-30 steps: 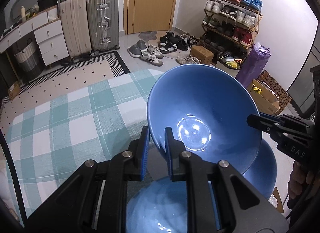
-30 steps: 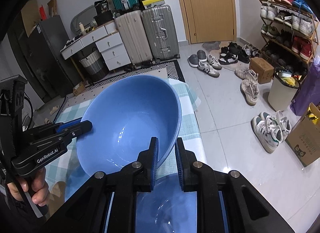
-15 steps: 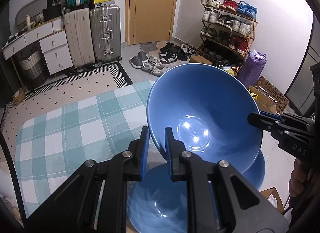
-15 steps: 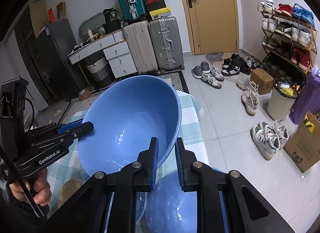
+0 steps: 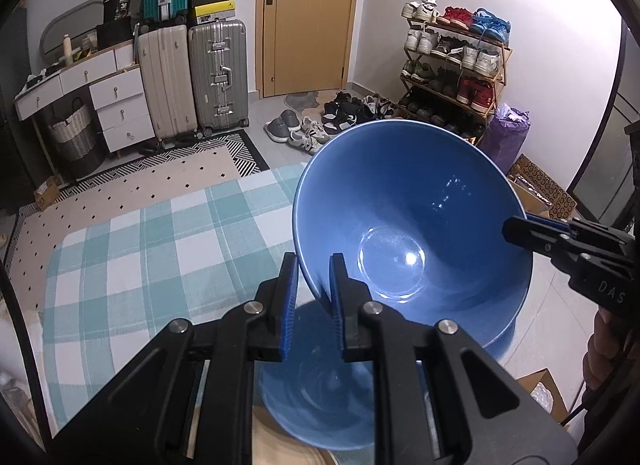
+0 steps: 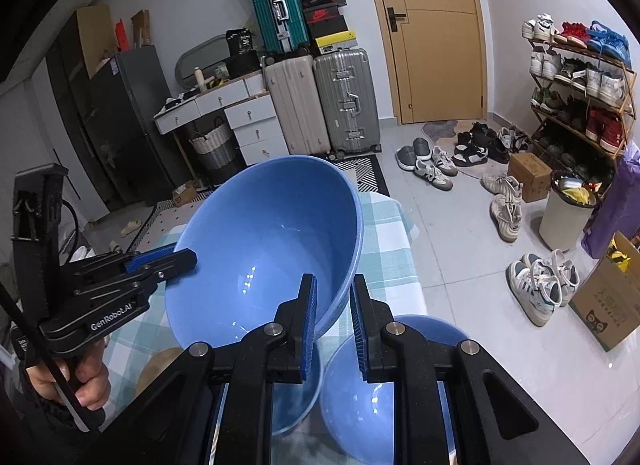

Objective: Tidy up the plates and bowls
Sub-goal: 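Lift and carry the blue bowl with the left tool while the right tool carries its bowl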

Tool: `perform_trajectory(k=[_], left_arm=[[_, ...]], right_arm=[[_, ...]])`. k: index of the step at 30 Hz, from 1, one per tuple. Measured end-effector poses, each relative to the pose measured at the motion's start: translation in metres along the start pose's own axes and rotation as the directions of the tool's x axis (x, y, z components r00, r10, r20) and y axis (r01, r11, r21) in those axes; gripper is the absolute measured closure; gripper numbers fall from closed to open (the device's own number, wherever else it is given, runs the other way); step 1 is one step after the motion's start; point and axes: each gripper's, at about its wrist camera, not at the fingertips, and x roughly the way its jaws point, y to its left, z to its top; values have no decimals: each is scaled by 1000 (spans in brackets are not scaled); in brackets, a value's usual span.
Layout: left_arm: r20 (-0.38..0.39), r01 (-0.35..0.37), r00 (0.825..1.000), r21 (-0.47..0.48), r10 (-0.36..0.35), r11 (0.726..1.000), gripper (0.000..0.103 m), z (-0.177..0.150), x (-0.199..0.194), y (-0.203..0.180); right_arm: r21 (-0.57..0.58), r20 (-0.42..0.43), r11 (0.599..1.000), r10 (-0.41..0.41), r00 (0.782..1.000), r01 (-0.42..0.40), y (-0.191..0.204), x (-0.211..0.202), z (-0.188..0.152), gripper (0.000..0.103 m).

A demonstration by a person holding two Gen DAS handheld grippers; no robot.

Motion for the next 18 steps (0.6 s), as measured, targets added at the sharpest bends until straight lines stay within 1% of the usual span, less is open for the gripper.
perform_trajectory(k=[5,6,14,18], left_arm=[[2,-11,1000,-12,11,1000,90,-18,-21,-1],[1,-12,1000,-14,12,1000,90,-18,-18,1],[12,6,1000,-24,-5,1000,90,-41,-43,9],[9,10,1000,-29,-9,1000,90,-42,-43,12]], right_arm=[[-14,5,1000,17,1000,-17,12,-9,-8,86],[-15,3,1000,20,1000,-20,14,-9,-9,86],[-6,2,999,43,999,-43,24,-16,-20,86],[-6,-4,998,58,998,-58,30,-17,-28,85]])
